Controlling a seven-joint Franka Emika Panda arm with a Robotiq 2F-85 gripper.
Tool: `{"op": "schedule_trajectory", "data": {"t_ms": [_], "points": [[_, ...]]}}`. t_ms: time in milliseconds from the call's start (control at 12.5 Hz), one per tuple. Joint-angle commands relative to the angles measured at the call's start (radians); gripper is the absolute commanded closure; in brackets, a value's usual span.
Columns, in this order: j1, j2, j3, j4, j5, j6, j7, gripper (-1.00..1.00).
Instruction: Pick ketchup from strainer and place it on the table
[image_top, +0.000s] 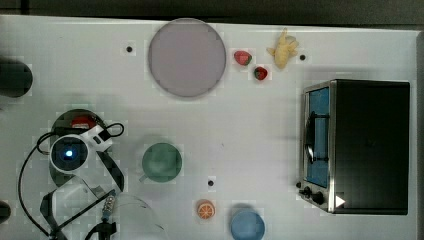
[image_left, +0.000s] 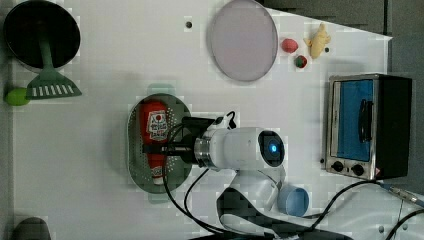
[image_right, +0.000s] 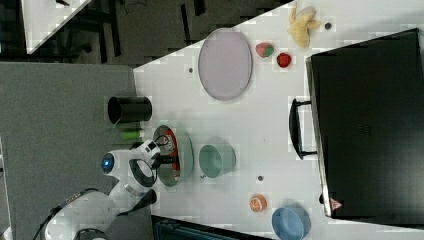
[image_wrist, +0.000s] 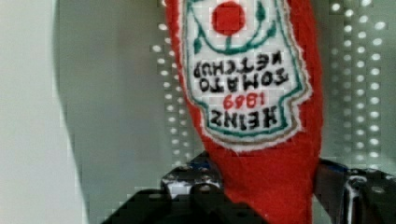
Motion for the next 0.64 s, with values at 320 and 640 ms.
{"op": "schedule_trajectory", "data": {"t_ms": [320,640], "points": [[0.017,-0.164,0.016,0.008,-0.002,-0.1,0.041,-0.17],[-0.03,-0.382,0.02,0.056,0.141,-0.389,0.041,-0.17]]}}
